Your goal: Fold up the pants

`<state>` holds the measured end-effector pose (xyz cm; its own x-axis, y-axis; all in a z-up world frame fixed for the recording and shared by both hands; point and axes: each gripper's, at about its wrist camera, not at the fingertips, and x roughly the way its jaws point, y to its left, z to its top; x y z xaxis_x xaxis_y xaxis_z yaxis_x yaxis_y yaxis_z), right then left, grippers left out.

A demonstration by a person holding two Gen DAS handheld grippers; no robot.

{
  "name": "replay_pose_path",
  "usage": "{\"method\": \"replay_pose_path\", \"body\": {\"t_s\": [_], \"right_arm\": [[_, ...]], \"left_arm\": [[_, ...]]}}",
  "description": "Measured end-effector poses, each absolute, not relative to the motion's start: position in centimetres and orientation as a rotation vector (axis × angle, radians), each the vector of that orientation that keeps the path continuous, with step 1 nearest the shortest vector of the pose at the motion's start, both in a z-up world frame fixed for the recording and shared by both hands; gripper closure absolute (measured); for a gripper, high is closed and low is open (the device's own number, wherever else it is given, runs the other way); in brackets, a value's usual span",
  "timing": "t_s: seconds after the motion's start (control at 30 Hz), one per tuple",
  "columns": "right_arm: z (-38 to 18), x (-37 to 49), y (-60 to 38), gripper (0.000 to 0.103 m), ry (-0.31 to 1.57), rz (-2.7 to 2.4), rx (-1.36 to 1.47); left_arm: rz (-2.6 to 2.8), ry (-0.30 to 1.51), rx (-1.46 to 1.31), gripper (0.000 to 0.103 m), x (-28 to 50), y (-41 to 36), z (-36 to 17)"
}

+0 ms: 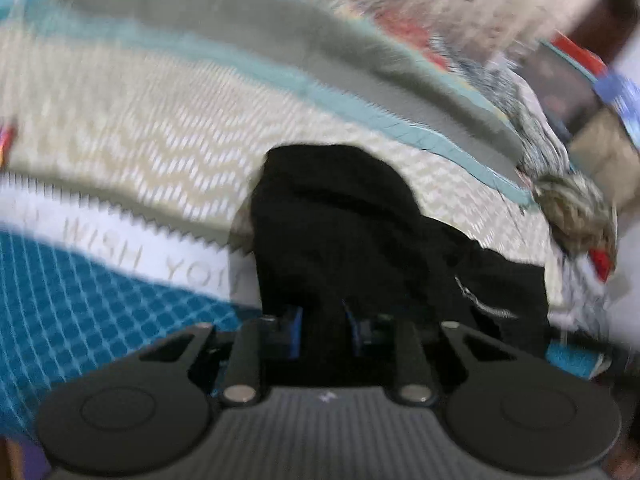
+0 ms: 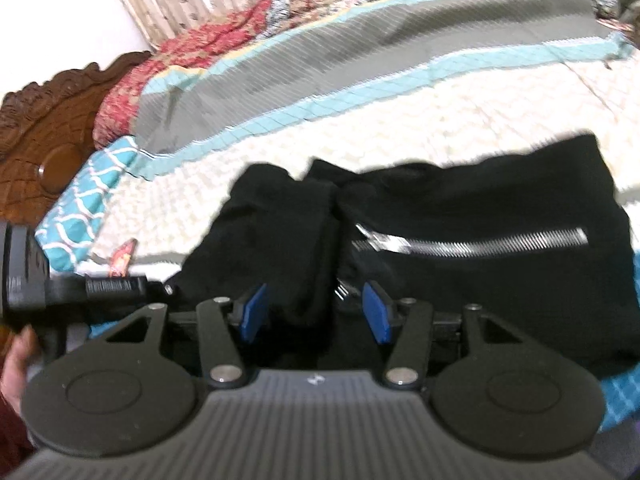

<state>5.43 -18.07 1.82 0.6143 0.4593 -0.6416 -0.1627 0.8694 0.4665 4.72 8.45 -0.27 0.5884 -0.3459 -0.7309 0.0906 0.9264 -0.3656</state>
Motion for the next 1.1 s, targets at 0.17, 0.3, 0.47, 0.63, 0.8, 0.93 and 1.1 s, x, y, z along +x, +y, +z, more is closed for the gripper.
{"method": "replay_pose_path", "body": {"t_s": [0.17, 0.3, 0.47, 0.63, 0.8, 0.93, 1.1], "right_arm": [[4.2, 10.6, -13.4, 0.047, 0.873, 0.493, 0.315], [4.4, 13.5, -8.1, 0.038, 0.91, 0.566, 0.14], [1.6, 17.2, -4.7, 0.025, 1.121, 0.627, 0.06], [-0.2, 17.0, -5.9, 0.084, 1.109, 0.54, -0.026], [2.9, 16.1, -13.7, 0.087, 0.996, 0.519, 0.277], [4.2, 14.0, -20.3, 0.087, 0.924, 0.491, 0.492], [3.1, 11.6, -26.6, 0.087, 0.867, 0.419, 0.676]], "left_arm": [[-0.23, 0.804, -0.07, 0.083, 2.9, 4.0, 0.8], [-0.266, 0.72, 0.105, 0.083, 1.3, 0.6, 1.7], [-0.297, 0.645, 0.28, 0.083, -0.1, -3.0, 1.4], [-0.319, 0.609, 0.331, 0.085, -0.8, -4.2, 2.0], [-0.435, 0.545, 0.196, 0.081, -1.1, -3.5, 5.1], [-0.633, 0.567, -0.017, 0.08, -0.5, -3.4, 7.4], [-0.775, 0.659, -0.092, 0.081, 1.2, -7.0, 7.6]]}}
